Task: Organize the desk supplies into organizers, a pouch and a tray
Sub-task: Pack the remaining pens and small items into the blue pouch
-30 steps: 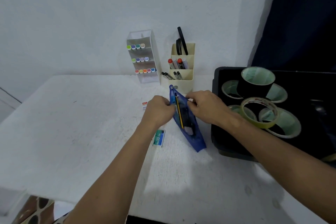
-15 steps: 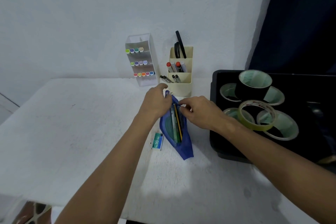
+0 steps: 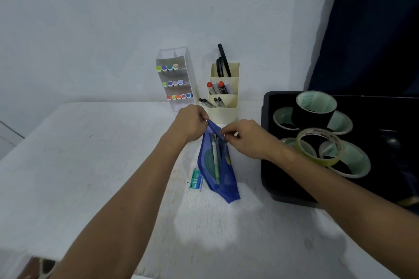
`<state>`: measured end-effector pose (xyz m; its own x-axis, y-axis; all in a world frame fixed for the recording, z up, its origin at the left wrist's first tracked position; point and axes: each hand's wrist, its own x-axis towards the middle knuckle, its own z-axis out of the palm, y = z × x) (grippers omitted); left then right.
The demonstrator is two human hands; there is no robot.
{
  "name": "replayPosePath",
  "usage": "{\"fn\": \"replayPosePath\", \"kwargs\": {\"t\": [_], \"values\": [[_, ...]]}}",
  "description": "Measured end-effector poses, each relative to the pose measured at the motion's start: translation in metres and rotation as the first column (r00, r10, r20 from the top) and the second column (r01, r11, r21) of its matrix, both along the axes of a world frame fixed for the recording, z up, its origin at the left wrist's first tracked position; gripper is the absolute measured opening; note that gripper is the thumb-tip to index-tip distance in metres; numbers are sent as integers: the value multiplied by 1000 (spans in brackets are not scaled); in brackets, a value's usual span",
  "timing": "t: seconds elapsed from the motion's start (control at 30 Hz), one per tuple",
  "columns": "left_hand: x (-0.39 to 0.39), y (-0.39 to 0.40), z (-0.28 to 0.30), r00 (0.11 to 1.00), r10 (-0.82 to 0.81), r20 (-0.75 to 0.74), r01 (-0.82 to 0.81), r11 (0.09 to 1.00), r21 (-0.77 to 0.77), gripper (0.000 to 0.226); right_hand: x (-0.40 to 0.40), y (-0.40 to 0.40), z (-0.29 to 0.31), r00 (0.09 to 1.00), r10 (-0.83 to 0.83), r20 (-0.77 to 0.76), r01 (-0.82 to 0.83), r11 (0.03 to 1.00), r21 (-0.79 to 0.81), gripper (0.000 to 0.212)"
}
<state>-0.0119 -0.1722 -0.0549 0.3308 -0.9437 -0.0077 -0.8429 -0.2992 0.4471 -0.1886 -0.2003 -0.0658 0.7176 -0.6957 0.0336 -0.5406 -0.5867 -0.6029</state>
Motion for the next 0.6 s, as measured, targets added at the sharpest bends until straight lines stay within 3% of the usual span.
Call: {"fn": "replayPosePath", "kwargs": {"t": [0.13, 0.27, 0.4, 0.47, 0.6], "values": [[0, 3, 2, 999, 8, -31, -10, 997, -79, 7, 7, -22, 16, 992, -50, 113, 40, 996, 84, 34], [-4, 12, 11, 966, -14, -259, -44, 975, -216, 6, 18, -33, 32, 992, -2, 128, -4, 999, 50, 37], [-9, 25, 26, 885, -124, -449, -5, 962, -275, 7, 24, -41, 36, 987, 146, 61, -151, 984, 91, 39], [-10, 30, 34, 865, -172, -471, 23, 952, -306, 6, 25, -44, 37, 973, 214, 83, -223, 969, 111, 39], [-8, 35, 38, 870, -174, -462, 8, 941, -339, 6, 24, -49, 41, 972, 199, 127, -220, 959, 181, 31]]}}
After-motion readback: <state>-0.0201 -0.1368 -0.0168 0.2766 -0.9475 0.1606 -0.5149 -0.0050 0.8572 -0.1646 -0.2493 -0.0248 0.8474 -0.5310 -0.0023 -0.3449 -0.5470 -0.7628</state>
